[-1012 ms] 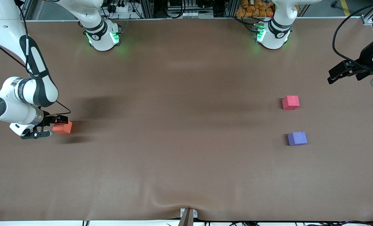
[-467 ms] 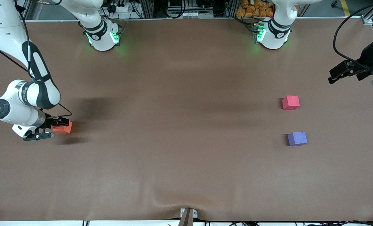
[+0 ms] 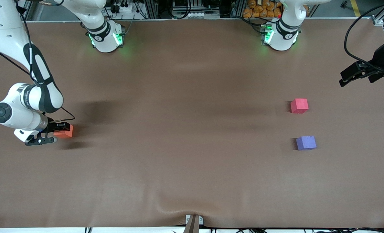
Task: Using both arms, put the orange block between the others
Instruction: 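Close the right gripper on the orange cube and lift it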
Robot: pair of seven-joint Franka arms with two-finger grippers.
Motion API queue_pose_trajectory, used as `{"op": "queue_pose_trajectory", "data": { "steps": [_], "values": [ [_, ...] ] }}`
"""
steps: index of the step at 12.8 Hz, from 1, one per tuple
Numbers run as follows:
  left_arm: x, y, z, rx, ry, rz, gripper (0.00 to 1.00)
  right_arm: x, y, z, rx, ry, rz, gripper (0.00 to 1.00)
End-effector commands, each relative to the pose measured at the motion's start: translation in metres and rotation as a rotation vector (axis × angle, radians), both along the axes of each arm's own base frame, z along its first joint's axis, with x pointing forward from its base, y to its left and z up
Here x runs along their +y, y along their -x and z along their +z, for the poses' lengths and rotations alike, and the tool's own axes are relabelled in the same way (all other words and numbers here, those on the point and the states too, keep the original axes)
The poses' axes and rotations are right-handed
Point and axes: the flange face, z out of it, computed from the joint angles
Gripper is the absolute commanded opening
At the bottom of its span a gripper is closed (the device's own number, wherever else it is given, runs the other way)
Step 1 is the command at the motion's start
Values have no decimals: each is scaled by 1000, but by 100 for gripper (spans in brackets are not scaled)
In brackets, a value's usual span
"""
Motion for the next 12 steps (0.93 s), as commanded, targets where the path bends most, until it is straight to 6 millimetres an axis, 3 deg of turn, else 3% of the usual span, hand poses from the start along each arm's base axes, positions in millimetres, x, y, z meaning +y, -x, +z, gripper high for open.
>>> {"op": "queue_pose_trajectory", "data": {
  "steps": [1, 3, 6, 8, 10, 12],
  "values": [
    [1, 2, 6, -12, 13, -17, 100, 7, -10, 22, -32, -3, 54, 0],
    [1, 2, 5, -9, 11, -16, 100, 23, -21, 55, -24, -15, 93, 0],
    [-2, 1, 3, -7, 12, -21, 100, 72, -47, 99, -19, -54, 228, 0],
    [-3, 0, 3, -9, 12, -24, 100, 125, -60, 115, -26, -91, 333, 0],
    [-3, -1, 3, -13, 12, -24, 100, 193, -67, 127, -53, -121, 432, 0],
    [-3, -2, 1, -9, 10, -24, 100, 272, -69, 116, -48, -176, 419, 0]
  ]
}}
